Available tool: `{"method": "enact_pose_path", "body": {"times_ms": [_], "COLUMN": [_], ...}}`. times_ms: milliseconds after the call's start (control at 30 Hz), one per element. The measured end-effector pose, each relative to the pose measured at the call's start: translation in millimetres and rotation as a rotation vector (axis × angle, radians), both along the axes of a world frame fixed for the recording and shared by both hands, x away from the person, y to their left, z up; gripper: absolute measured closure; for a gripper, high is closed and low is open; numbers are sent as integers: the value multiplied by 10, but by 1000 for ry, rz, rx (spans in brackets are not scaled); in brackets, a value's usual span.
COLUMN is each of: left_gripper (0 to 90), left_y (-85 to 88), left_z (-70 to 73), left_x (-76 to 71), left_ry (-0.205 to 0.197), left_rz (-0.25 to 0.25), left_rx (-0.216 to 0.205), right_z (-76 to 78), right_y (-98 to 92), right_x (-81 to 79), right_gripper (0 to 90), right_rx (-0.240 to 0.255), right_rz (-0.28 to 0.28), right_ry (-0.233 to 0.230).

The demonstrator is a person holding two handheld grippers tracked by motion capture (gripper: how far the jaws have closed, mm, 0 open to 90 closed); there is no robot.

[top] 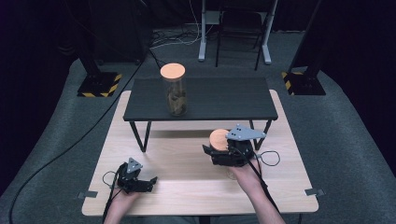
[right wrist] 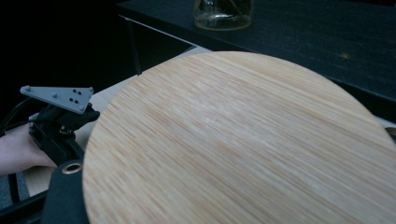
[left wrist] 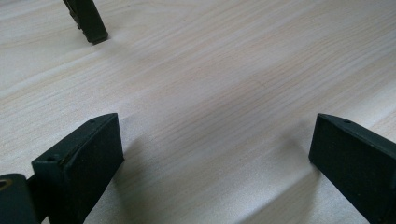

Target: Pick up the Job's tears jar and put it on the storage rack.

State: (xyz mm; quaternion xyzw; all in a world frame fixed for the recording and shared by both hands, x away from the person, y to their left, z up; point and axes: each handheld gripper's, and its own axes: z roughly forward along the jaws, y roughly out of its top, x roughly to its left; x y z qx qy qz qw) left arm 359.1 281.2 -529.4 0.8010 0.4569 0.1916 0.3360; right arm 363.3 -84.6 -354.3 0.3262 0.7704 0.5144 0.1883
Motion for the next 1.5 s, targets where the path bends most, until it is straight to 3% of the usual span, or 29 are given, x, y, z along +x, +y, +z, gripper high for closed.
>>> {"method": "enact_pose_path", "body": {"times_ms": [667, 1500], "left_gripper": [25, 25], "left_y": [0, 1], "left_z": [0, 0], "left_x": [0, 1], "left_ry": [0, -1], "left_rz": [0, 0], "left_rx": [0, 0], "right_z": [293, 423], "right_y": [68, 120], "right_x": [128, 431], "right_gripper": [247, 248], "right_rx": [-20, -51], "right_rz": [-3, -44], "right_ry": [-36, -33]}}
